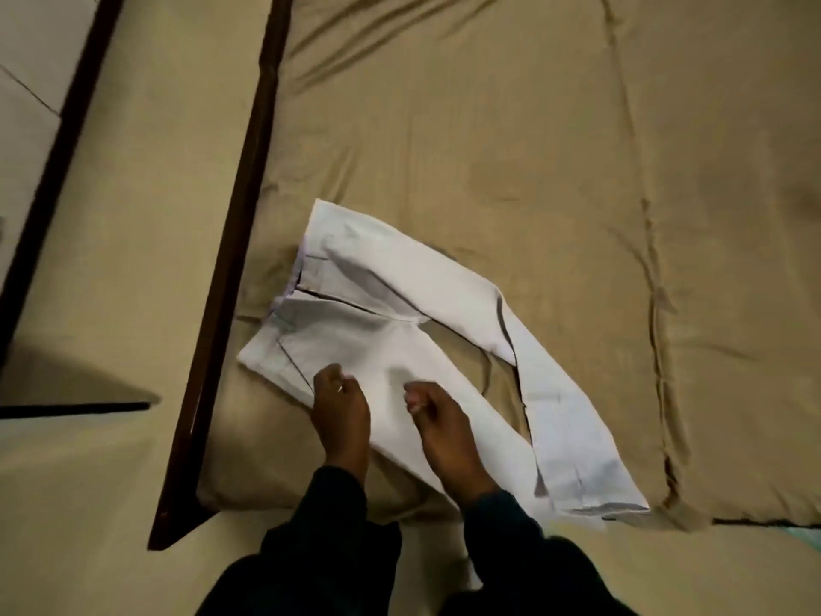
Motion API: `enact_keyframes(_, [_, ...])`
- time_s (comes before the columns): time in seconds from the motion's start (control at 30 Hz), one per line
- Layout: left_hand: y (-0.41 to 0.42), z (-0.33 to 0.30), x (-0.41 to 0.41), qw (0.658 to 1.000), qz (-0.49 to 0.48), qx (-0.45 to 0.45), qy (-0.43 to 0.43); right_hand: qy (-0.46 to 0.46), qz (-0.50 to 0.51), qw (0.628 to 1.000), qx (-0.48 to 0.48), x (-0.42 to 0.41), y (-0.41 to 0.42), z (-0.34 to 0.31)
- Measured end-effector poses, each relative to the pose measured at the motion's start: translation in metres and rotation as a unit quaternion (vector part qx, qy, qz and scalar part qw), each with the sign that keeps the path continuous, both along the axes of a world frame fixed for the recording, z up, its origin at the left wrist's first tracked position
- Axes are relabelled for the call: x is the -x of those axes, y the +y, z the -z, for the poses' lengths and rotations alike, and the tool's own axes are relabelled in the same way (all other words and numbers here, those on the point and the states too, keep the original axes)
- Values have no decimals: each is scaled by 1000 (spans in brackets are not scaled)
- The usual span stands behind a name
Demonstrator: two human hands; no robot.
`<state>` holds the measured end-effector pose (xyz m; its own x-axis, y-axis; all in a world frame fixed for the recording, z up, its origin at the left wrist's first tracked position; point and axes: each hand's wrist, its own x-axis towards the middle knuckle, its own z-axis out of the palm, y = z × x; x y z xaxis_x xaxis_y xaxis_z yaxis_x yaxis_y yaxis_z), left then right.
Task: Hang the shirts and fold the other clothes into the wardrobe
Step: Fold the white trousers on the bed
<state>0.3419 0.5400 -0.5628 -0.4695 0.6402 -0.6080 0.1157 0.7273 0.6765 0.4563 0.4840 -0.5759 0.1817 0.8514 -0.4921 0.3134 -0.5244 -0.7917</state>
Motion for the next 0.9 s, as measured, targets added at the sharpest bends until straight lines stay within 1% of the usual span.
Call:
enact_keyframes(0.07, [-2,29,-5,998,61,18,5,-22,38,997,70,-20,-24,30])
enact_keyframes(0.17, [-6,61,-23,990,136,40,6,-49,96,979,174,-47,-38,53])
enact_keyframes(0.23, [-8,81,-38,981,190,42,13,-62,124,970,201,-64,-44,70])
enact_keyframes(0.33, [-6,111,-61,959,280,30,16,-48,178,959,215,-85,-49,93])
enact_keyframes(0.4, [-6,132,-76,945,326,10,35,-41,222,949,220,-97,-54,107])
enact_keyframes(0.43, [-5,141,-82,939,339,-13,61,-39,247,942,223,-102,-54,111])
enact_keyframes(0.5, [-1,164,-97,913,361,-70,177,-49,317,920,226,-115,-57,125])
enact_keyframes(0.53, [3,174,-105,894,369,-85,239,-56,365,900,233,-123,-59,132])
enact_keyframes(0.57, [8,183,-111,881,370,-81,282,-54,427,868,247,-130,-61,137])
enact_keyframes(0.6, [12,191,-116,873,370,-71,310,-27,498,828,257,-137,-61,139])
enact_keyframes(0.63, [15,202,-122,867,370,-56,329,31,564,781,266,-145,-64,144])
enact_keyframes(0.67, [16,211,-126,862,370,-42,344,100,609,737,276,-152,-66,146])
enact_keyframes(0.73, [12,228,-139,859,357,-16,367,233,633,673,302,-168,-71,146])
enact_keyframes(0.77, [8,231,-146,861,345,-6,373,280,630,653,313,-176,-75,147])
enact_keyframes(0.8, [2,233,-157,865,335,1,373,314,637,626,323,-185,-77,146])
enact_keyframes(0.83, [-4,232,-168,867,334,2,370,334,661,585,332,-190,-79,148])
enact_keyframes(0.87, [-11,230,-180,865,345,-4,365,349,688,544,330,-195,-77,146])
enact_keyframes(0.9, [-17,229,-190,859,363,-18,361,344,718,516,316,-198,-81,148])
